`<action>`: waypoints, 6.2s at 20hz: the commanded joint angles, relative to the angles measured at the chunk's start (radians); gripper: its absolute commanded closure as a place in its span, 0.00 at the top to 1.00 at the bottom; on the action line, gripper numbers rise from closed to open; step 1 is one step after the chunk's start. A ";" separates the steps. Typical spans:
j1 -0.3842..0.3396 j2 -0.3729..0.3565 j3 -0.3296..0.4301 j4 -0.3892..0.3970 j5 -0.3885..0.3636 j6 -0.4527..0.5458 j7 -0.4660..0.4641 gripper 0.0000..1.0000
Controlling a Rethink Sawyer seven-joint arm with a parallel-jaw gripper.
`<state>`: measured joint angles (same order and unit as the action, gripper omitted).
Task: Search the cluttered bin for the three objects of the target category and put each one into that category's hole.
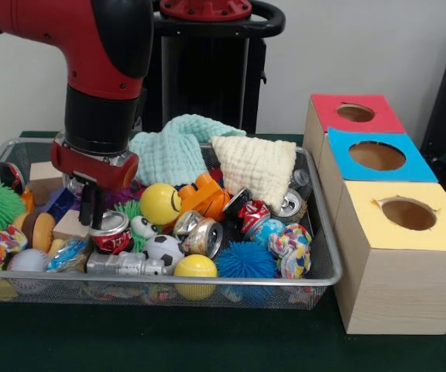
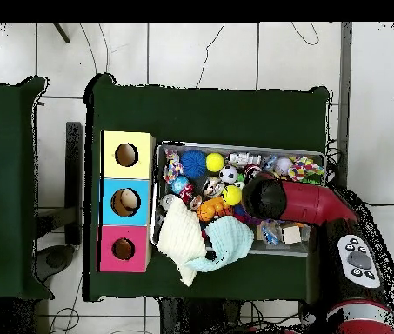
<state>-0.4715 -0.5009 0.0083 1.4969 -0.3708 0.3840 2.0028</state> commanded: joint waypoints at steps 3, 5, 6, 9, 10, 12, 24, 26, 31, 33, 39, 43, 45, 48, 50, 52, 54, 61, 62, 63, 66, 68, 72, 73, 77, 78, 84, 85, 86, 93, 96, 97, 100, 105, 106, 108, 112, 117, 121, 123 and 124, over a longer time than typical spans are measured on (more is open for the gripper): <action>-0.004 0.076 0.108 0.009 -0.005 -0.043 0.023 0.00; -0.003 0.076 0.108 0.011 -0.005 -0.043 0.024 0.00; -0.001 0.075 0.105 0.011 -0.005 -0.040 0.025 0.00; 0.008 0.064 0.092 0.007 0.002 -0.007 0.027 0.00; 0.012 0.052 0.088 0.013 0.003 -0.004 0.031 0.00; 0.003 0.017 0.097 0.043 0.001 -0.020 0.026 0.00; 0.133 -0.061 -0.126 0.039 -0.179 0.220 -0.095 0.00; 0.151 -0.036 -0.147 0.010 -0.200 0.255 -0.094 0.00; 0.146 -0.013 -0.136 -0.002 -0.214 0.236 -0.079 0.00; 0.090 -0.027 -0.057 0.038 -0.173 0.132 -0.049 0.00; -0.028 -0.021 0.131 0.094 -0.090 -0.064 0.007 0.00; -0.086 -0.017 0.218 0.118 -0.090 -0.161 0.024 0.00; -0.125 -0.024 0.271 0.141 -0.090 -0.186 0.017 0.00; -0.177 -0.040 0.338 0.180 -0.097 -0.216 0.012 0.00; -0.201 -0.045 0.369 0.198 -0.111 -0.246 0.019 0.00; -0.220 -0.050 0.392 0.210 -0.122 -0.268 0.026 0.00; -0.220 -0.049 0.391 0.208 -0.127 -0.254 0.022 0.00; -0.133 -0.010 0.286 0.128 -0.117 -0.058 -0.019 0.00; -0.133 -0.003 0.287 0.124 -0.119 -0.064 -0.018 0.00; -0.136 0.003 0.296 0.123 -0.123 -0.083 -0.016 0.00; -0.150 0.021 0.323 0.120 -0.142 -0.175 0.000 0.00; -0.159 0.029 0.334 0.128 -0.166 -0.285 0.029 0.00; -0.168 0.024 0.350 0.139 -0.180 -0.347 0.040 0.00; -0.168 0.027 0.352 0.130 -0.174 -0.320 0.028 0.00; -0.142 0.048 0.322 0.081 -0.134 -0.097 -0.056 0.00; -0.142 0.053 0.322 0.074 -0.133 -0.080 -0.064 0.00; -0.166 0.086 0.379 0.029 -0.136 0.170 -0.248 0.00; -0.171 0.093 0.388 0.022 -0.135 0.214 -0.283 0.00; -0.167 0.108 0.392 -0.002 -0.133 0.316 -0.340 0.00; -0.140 0.123 0.385 -0.045 -0.160 0.579 -0.392 0.00; -0.111 0.117 0.358 -0.070 -0.188 0.701 -0.378 0.00; -0.105 0.111 0.353 -0.075 -0.197 0.719 -0.370 0.00; -0.046 0.070 0.302 -0.108 -0.274 0.735 -0.306 0.00; 0.035 0.026 0.243 -0.169 -0.378 0.715 -0.181 0.00; 0.055 0.018 0.227 -0.178 -0.403 0.670 -0.127 0.00; 0.076 0.013 0.222 -0.193 -0.416 0.636 -0.091 0.00; 0.103 0.007 0.213 -0.235 -0.421 0.712 -0.123 0.00; 0.128 -0.008 0.198 -0.279 -0.421 0.697 -0.106 0.00; 0.141 -0.036 0.172 -0.305 -0.427 0.663 -0.085 0.00; 0.138 -0.056 0.162 -0.296 -0.424 0.591 -0.041 0.00; 0.138 -0.067 0.157 -0.292 -0.424 0.551 -0.012 0.00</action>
<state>-0.3254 -0.5206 0.2103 1.2585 -0.7203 1.0391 1.9504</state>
